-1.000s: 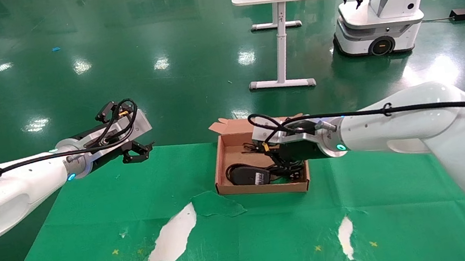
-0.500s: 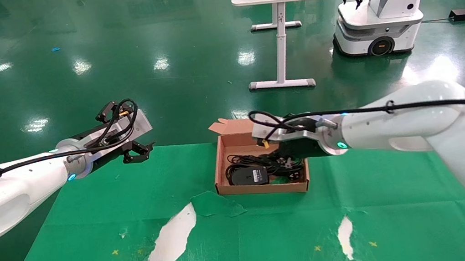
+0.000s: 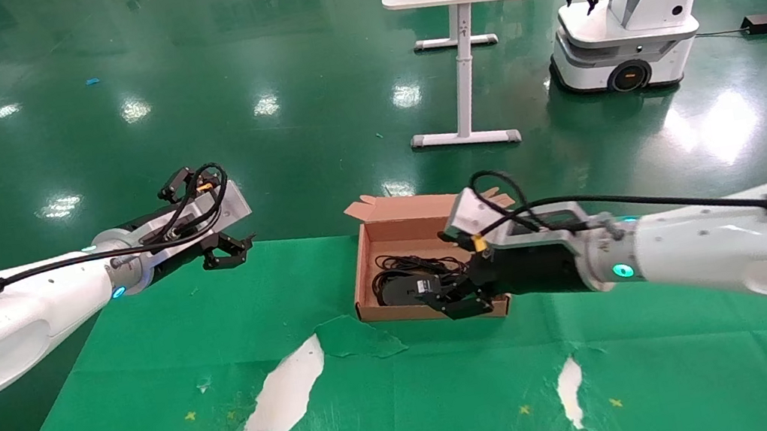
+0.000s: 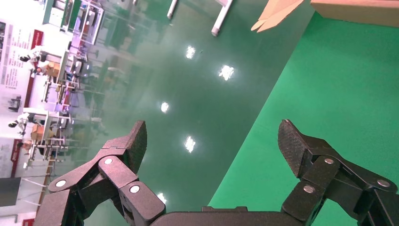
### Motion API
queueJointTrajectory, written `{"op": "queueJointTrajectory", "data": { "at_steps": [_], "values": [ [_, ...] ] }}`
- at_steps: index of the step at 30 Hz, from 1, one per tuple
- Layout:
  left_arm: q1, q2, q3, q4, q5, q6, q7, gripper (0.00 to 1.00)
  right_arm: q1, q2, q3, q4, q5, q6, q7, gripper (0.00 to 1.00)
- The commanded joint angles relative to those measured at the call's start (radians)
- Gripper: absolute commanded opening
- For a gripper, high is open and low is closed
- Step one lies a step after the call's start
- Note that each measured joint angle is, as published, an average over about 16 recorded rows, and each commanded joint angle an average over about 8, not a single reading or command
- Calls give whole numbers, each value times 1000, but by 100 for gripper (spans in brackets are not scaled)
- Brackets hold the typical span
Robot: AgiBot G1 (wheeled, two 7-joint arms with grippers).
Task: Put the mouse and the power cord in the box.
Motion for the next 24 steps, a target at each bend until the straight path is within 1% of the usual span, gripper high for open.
{"op": "queueJointTrajectory", "data": {
  "at_steps": [1,5,9,24],
  "values": [
    [0,0,0,0,0,0,0,100,-21,26,18,32,32,-24,8,100],
    [2,-2,-3,-4,-1,4,-3,100,-63,76,54,97,94,-72,24,100],
    [23,-22,-28,-36,-13,38,-28,100,-105,127,91,162,157,-120,41,100],
    [173,-166,-218,-282,-103,293,-218,100,-262,317,228,404,393,-301,101,100]
  ]
}}
